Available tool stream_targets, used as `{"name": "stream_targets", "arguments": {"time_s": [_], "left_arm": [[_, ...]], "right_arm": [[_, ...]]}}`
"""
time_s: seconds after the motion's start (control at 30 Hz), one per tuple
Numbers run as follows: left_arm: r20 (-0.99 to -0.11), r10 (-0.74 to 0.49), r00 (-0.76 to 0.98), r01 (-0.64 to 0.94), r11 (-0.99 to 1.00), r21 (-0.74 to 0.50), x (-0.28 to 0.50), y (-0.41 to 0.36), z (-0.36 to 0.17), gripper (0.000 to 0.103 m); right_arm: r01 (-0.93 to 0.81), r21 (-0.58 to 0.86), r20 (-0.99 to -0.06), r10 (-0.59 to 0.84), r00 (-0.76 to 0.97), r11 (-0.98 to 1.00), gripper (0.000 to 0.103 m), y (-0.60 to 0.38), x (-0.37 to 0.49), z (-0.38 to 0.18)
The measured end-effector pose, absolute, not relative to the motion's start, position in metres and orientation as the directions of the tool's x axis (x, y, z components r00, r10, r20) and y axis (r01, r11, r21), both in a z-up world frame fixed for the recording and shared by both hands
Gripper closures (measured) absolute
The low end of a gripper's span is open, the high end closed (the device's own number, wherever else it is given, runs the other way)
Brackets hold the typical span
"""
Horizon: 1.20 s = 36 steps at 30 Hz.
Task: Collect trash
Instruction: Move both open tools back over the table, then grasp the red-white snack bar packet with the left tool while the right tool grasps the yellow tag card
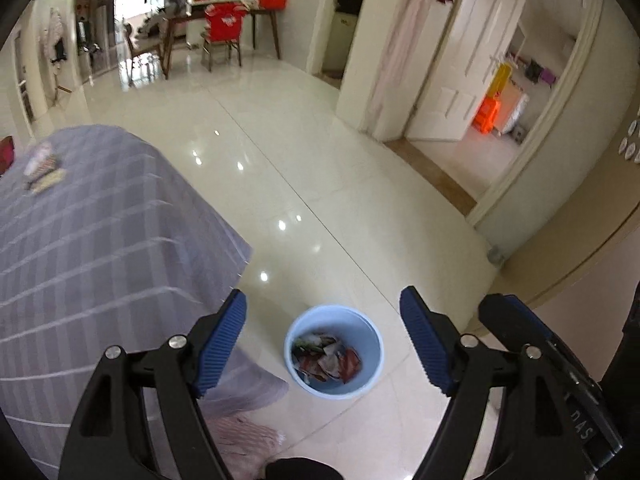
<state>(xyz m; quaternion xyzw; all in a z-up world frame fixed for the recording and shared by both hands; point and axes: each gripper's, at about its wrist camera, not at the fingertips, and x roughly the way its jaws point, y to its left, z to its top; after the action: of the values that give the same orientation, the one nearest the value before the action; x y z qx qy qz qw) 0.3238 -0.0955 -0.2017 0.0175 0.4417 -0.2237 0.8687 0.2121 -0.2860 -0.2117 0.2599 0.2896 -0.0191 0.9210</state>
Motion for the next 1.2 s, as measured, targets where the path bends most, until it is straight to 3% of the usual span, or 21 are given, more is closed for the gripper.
{"name": "stream_targets", "arguments": {"time_s": [0.27, 0.47, 0.73, 1.2], "left_arm": [[-0.707, -0.264, 0.656, 0.262, 0.958, -0.114, 0.343, 0.024, -0.161, 0.026], [-0.715, -0.115, 0.689, 0.067, 0.993, -0.095, 0.378, 0.137, -0.164, 0.026], [-0.762, 0.094, 0.641, -0.238, 0.968, -0.081, 0.438, 0.284, -0.187, 0.026], [-0.807, 0.101, 0.581, -0.262, 0.962, -0.069, 0.513, 0.348, -0.222, 0.028]], "right_arm": [[-0.007, 0.408, -0.546, 0.250, 0.800, 0.913, 0.038, -0.182, 0.274, -0.180], [-0.160, 0.318, -0.602, 0.329, 0.727, 0.935, 0.038, -0.083, 0.340, -0.179], [-0.305, 0.153, -0.704, 0.320, 0.634, 0.940, 0.038, 0.014, 0.433, -0.204], [-0.458, -0.017, -0.782, 0.274, 0.561, 0.889, 0.039, 0.076, 0.538, -0.236]]}}
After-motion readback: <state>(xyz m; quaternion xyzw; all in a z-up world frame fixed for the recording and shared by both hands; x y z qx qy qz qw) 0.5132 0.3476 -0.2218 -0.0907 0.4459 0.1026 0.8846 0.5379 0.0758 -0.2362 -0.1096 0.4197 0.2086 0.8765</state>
